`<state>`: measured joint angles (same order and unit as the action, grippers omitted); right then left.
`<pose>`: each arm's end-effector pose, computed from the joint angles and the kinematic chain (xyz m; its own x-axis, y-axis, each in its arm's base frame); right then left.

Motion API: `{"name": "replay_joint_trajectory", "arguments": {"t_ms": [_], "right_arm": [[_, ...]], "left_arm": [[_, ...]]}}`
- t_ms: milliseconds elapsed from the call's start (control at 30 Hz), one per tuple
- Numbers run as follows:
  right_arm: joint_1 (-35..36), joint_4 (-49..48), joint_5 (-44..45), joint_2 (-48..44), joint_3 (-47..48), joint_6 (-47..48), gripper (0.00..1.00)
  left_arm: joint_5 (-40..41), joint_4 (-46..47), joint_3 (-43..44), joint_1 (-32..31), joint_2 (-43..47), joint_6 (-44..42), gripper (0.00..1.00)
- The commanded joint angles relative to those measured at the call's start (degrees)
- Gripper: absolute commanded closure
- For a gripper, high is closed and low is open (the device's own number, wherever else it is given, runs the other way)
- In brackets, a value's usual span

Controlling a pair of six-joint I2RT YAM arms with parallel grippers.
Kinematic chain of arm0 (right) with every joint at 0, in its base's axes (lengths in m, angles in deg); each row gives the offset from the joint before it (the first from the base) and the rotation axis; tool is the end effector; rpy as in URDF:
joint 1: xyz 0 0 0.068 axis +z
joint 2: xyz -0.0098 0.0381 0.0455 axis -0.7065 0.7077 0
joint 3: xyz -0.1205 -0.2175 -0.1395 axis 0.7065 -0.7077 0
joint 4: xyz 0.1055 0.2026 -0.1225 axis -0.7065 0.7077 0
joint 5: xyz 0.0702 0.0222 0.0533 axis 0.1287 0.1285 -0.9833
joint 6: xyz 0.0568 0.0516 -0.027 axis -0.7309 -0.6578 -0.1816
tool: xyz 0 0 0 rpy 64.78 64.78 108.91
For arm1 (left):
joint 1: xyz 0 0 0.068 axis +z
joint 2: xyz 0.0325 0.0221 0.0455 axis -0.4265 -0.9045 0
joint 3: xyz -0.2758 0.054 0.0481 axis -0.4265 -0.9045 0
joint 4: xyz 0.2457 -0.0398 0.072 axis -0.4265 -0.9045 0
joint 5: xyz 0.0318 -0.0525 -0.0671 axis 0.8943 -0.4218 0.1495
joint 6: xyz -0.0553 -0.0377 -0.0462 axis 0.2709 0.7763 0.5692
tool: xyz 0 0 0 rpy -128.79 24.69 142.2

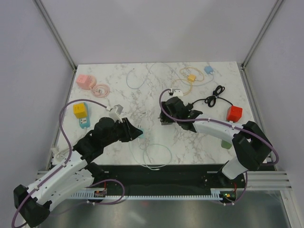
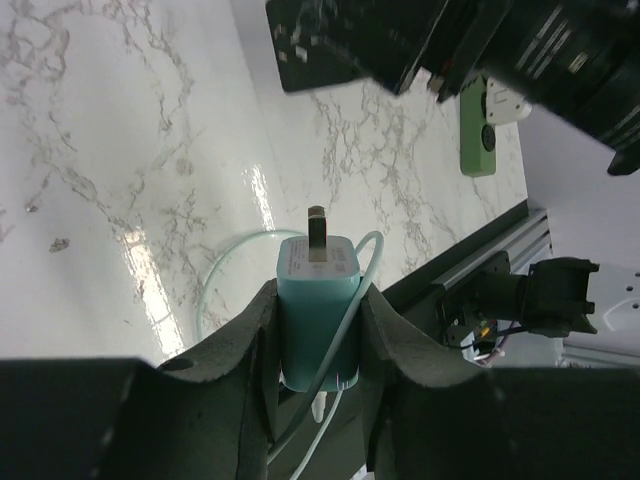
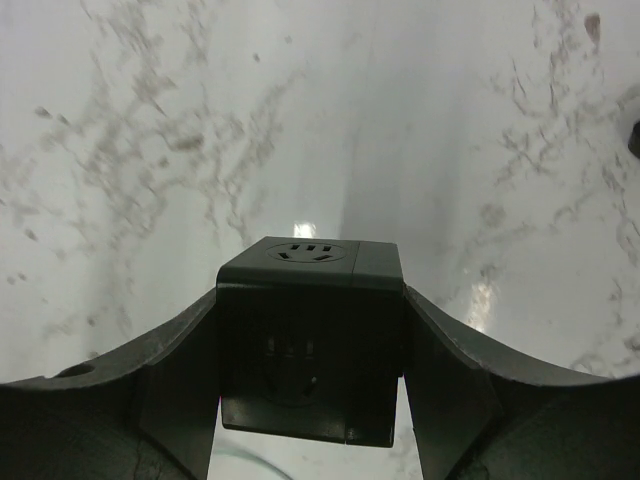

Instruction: Pull the plug off the socket

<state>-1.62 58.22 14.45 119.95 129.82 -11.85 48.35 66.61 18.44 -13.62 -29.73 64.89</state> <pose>0.2803 0.2355 0.2201 -0.6417 0.1358 -0.7549 -0.1468 0.9443 0.2947 0.1392 -0.1226 0.2509 -0.7382 -0.3047 -0.6019 0.2571 0.6978 -0.6685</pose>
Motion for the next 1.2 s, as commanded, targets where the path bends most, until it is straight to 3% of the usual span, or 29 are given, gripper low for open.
{"name": "replay_joint_trajectory", "arguments": {"t_ms": [0, 167, 333, 467, 800, 1000, 1167], "right_arm": [[0.0, 5.9, -3.1, -2.8, -0.9, 6.8, 1.0], [0.2, 10.3, -3.2, 0.4, -0.9, 9.1, 1.0], [0.9, 9.8, -2.8, 1.2, -1.6, 9.1, 0.97], [1.3, 8.3, -3.7, 2.0, -2.4, 8.6, 0.75], [1.4, 8.4, -5.7, 1.1, -2.8, 10.8, 0.3], [1.4, 11.1, -4.3, -2.1, -1.6, 12.8, 0.08], [1.4, 14.6, -4.2, -6.0, 0.2, 14.8, 0.02]], "left_arm": [[5.4, -3.4, 5.3, 0.3, -0.6, -4.1, 0.98], [9.0, -6.5, 9.8, 0.6, -2.2, -6.3, 0.98], [8.3, -6.6, 9.0, 0.6, -2.2, -5.6, 0.98], [7.4, -6.6, 7.5, 0.6, -1.6, -4.3, 0.98], [6.8, -6.7, 8.2, 0.6, -1.8, -4.8, 0.98], [5.5, -6.7, 8.9, 0.6, -2.4, -4.9, 0.98], [4.3, -6.8, 9.5, 0.6, -2.1, -4.9, 0.98]]}}
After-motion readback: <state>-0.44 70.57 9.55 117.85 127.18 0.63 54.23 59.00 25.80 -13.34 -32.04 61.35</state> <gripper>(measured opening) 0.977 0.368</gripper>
